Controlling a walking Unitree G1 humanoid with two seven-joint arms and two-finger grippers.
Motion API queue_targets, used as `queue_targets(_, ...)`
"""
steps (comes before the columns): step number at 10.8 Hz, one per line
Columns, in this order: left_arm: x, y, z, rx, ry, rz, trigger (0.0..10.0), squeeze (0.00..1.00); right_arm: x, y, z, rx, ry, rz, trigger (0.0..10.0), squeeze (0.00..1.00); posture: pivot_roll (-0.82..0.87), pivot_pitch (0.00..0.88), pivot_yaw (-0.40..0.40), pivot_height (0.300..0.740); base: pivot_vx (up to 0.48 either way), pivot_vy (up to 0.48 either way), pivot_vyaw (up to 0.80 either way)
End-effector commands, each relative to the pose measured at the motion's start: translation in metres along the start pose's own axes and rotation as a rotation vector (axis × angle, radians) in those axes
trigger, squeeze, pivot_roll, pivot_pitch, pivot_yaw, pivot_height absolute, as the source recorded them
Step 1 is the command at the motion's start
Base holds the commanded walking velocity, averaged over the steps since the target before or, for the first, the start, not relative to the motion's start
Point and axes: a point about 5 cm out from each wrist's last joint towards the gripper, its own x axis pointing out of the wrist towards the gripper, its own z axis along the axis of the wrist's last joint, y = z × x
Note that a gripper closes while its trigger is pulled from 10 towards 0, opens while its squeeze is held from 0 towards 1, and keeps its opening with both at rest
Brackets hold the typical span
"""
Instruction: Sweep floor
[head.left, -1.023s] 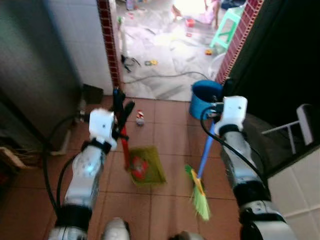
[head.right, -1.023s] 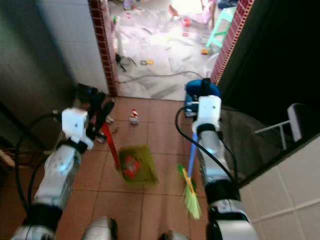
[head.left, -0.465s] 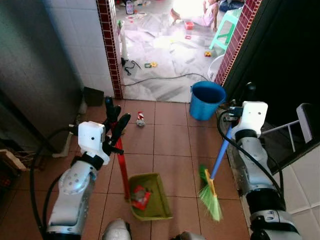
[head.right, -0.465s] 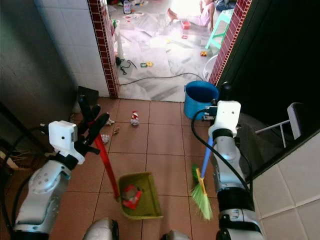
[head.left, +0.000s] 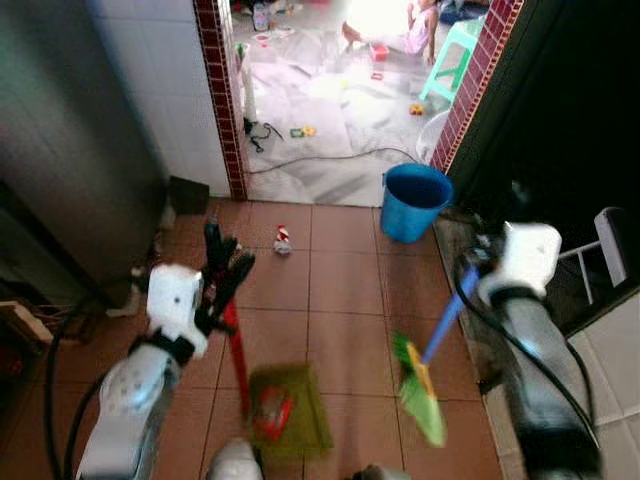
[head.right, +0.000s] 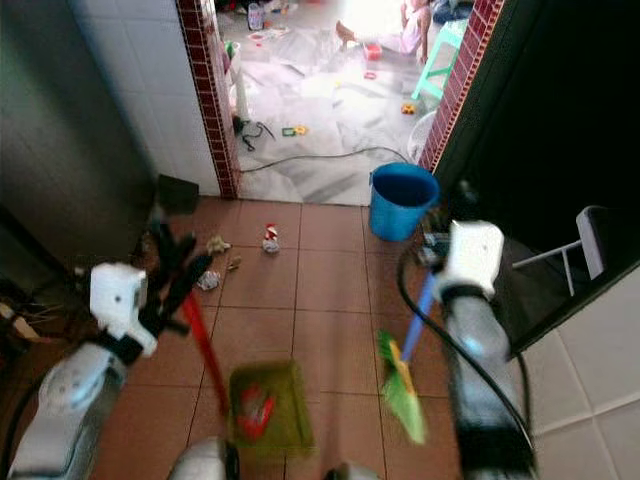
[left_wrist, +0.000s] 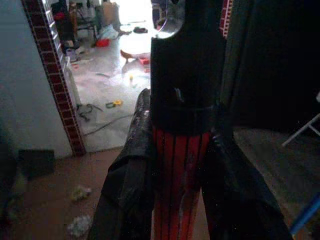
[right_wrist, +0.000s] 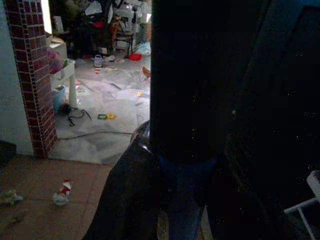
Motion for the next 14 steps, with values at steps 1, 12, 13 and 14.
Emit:
queue_targets(1, 0.003, -0.002, 0.012, 0.012, -0.051, -0.003, 10.0, 0.00, -0.005, -0.003, -0.002, -0.007, 0.028, -0.009, 10.0, 0.00, -0.03, 0.000, -0.022, 0.740, 0.000, 0.000, 0.00)
queue_targets(12, 0.009, -0.002, 0.027, -0.051, -0.102, 0.006, 10.0, 0.00, -0.007, 0.009, 0.003, -0.001, 0.065, 0.020, 10.0, 0.00, -0.03, 0.005, -0.033, 0.740, 0.143, 0.000, -0.65)
queue_targets(13, 0.010, -0.002, 0.029, -0.050, -0.108, 0.007, 10.0, 0.00, -0.007, 0.009, 0.003, -0.001, 0.068, 0.021, 10.0, 0.00, -0.03, 0.005, -0.033, 0.740, 0.315, 0.000, -0.46)
queue_targets(14, 0.011, -0.001, 0.030, -0.049, -0.113, 0.012, 10.0, 0.00, -0.006, 0.009, 0.003, 0.000, 0.068, 0.022, 10.0, 0.00, -0.03, 0.003, -0.033, 0.740, 0.319, 0.000, 0.00)
